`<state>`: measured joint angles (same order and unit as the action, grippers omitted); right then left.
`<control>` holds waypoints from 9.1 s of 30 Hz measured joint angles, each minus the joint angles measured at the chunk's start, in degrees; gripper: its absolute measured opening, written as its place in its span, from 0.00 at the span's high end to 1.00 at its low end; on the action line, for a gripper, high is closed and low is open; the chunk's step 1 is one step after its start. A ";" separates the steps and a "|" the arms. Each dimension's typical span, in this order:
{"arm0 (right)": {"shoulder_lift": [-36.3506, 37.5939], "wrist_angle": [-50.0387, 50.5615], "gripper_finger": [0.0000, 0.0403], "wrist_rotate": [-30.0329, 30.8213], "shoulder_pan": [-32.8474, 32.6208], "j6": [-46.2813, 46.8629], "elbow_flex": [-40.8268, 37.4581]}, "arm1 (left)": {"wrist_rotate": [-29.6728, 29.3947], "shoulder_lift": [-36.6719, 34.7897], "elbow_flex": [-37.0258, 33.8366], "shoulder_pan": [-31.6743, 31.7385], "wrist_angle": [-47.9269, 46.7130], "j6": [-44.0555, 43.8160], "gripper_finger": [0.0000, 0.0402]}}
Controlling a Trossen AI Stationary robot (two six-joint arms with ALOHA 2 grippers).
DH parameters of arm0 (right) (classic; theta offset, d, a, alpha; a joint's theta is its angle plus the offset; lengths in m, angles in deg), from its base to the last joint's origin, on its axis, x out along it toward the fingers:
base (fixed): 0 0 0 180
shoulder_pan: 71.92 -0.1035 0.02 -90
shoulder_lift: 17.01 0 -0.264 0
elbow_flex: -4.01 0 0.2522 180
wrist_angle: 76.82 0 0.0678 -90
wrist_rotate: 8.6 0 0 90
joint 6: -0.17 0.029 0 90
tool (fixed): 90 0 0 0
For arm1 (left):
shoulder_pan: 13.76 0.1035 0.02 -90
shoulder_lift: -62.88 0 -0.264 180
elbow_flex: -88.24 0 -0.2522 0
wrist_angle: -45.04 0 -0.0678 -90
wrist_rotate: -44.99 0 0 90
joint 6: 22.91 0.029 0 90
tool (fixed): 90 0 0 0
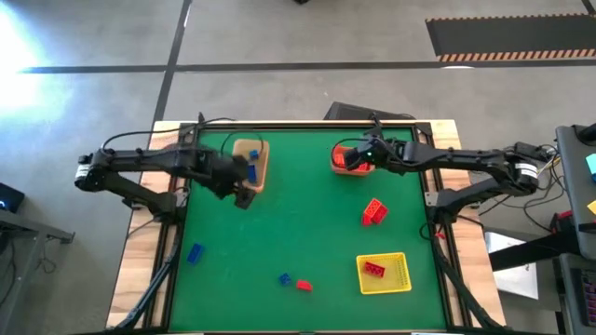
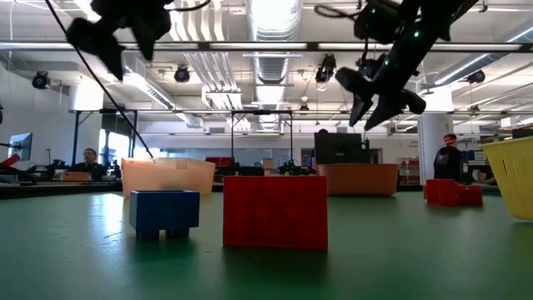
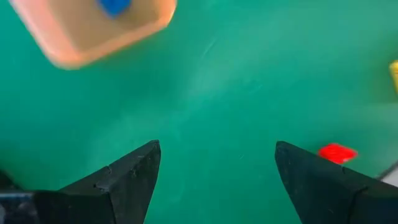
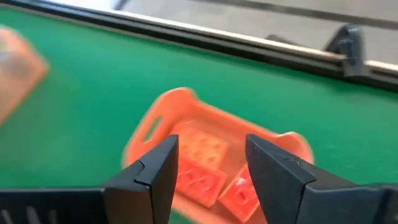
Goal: Sort & place blocks by color
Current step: Put the blue game piece into the light orange bin, then put the orange game piece into the right orange bin, then put the red game piece into the yellow bin
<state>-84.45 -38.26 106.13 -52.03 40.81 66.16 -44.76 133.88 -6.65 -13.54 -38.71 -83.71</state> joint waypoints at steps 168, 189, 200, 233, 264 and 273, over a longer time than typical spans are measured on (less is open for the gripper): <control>-12.05 24.01 0.48 -27.55 -10.65 42.23 0.00 | -13.75 -12.19 -23.71 31.55 51.95 35.68 0.29; -11.26 12.36 0.48 -29.66 -10.23 43.88 0.11 | -13.77 -12.19 -23.76 31.55 51.93 35.74 0.29; -17.21 8.80 0.48 -28.80 -10.34 44.14 0.31 | -14.05 -12.10 -23.85 31.57 52.28 35.74 0.29; -10.58 8.23 0.80 -17.59 -8.25 26.48 7.54 | -15.57 -12.10 -23.98 31.57 53.07 35.72 0.29; -19.96 21.65 0.62 -6.95 11.14 2.14 15.71 | -15.56 -12.10 -23.98 31.58 53.12 37.62 0.29; -17.29 24.34 0.57 -8.94 10.88 2.03 19.88 | -13.35 -12.62 -23.98 31.23 53.20 35.51 0.29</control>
<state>-101.74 -13.92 97.19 -41.16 42.84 86.04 -58.11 121.26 -30.63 17.69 14.49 -48.20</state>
